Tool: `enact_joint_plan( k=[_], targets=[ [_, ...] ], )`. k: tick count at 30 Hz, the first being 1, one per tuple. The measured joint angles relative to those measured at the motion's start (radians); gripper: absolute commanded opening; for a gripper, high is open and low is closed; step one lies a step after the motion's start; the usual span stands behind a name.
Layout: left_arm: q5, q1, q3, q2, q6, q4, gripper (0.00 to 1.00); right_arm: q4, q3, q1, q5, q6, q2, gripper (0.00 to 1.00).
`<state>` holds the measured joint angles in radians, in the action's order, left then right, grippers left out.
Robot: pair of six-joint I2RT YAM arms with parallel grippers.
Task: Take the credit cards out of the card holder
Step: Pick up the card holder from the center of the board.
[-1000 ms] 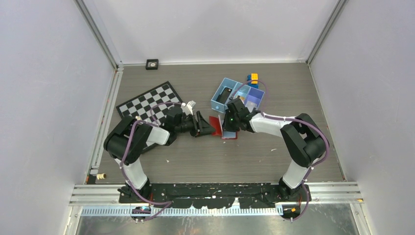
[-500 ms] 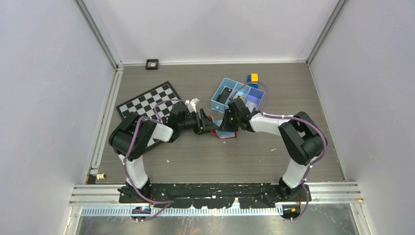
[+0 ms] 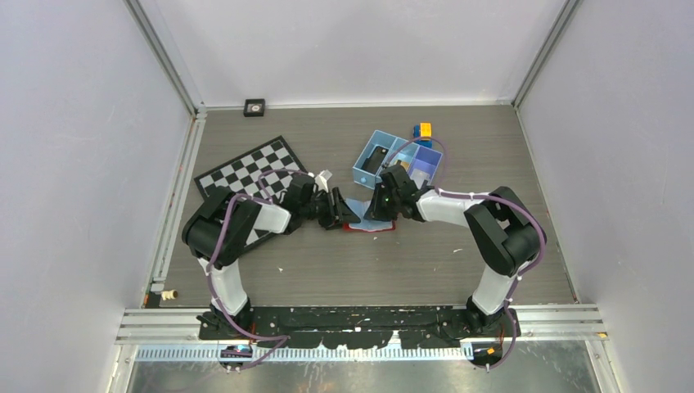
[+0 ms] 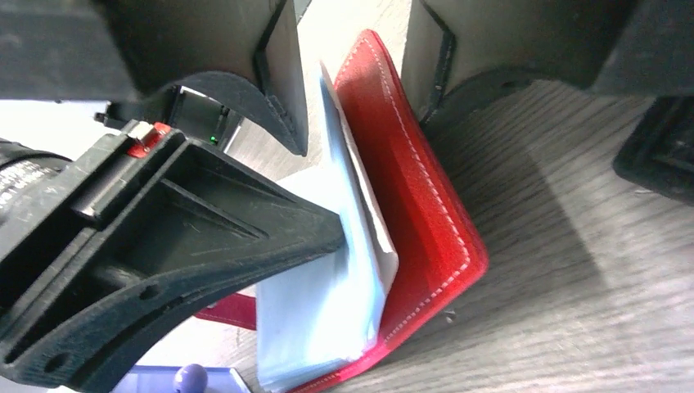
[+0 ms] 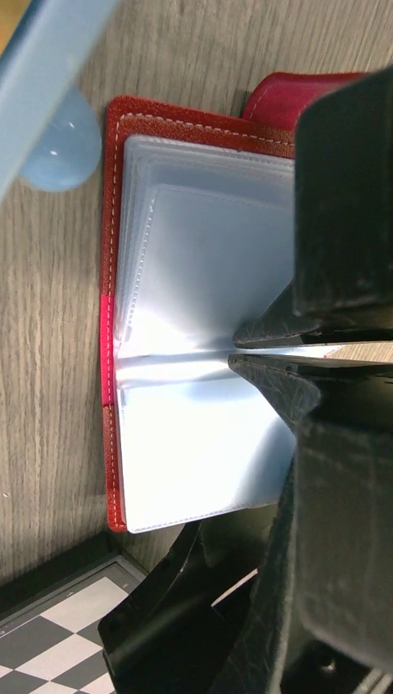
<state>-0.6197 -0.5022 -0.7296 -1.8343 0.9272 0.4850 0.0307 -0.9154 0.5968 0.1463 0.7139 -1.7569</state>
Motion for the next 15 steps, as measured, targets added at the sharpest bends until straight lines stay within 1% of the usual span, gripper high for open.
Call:
enact_joint_plan(
  k=[1,3,4,8,9,10,14,15],
  targets=[
    [0.005,0.000,-0.003,0.000,-0.005,-0.014,0.32,0.000,0.000,0.002,-0.003,0.000,0.000,0.12],
    [0.016,0.000,-0.011,0.000,-0.017,-0.038,0.09,0.000,0.000,0.006,-0.006,-0.001,0.000,0.12],
    [0.021,0.000,-0.016,0.000,-0.023,-0.050,0.01,0.000,0.000,0.008,-0.007,-0.001,0.000,0.12],
    [0.030,0.000,-0.034,0.000,-0.055,-0.092,0.00,0.000,0.005,0.012,-0.016,-0.003,0.008,0.15],
    [0.035,0.000,-0.035,0.001,-0.064,-0.098,0.00,0.002,0.014,0.013,-0.022,-0.005,0.020,0.17],
    [0.038,0.000,-0.035,0.003,-0.069,-0.102,0.00,0.008,0.021,0.013,-0.026,-0.006,0.035,0.21],
    [0.052,0.000,-0.011,0.070,-0.089,-0.113,0.00,0.035,0.090,0.014,-0.068,-0.022,0.172,0.48],
    [0.053,0.000,0.002,0.105,-0.096,-0.112,0.00,0.038,0.110,0.014,-0.079,-0.026,0.222,0.58]
  ],
)
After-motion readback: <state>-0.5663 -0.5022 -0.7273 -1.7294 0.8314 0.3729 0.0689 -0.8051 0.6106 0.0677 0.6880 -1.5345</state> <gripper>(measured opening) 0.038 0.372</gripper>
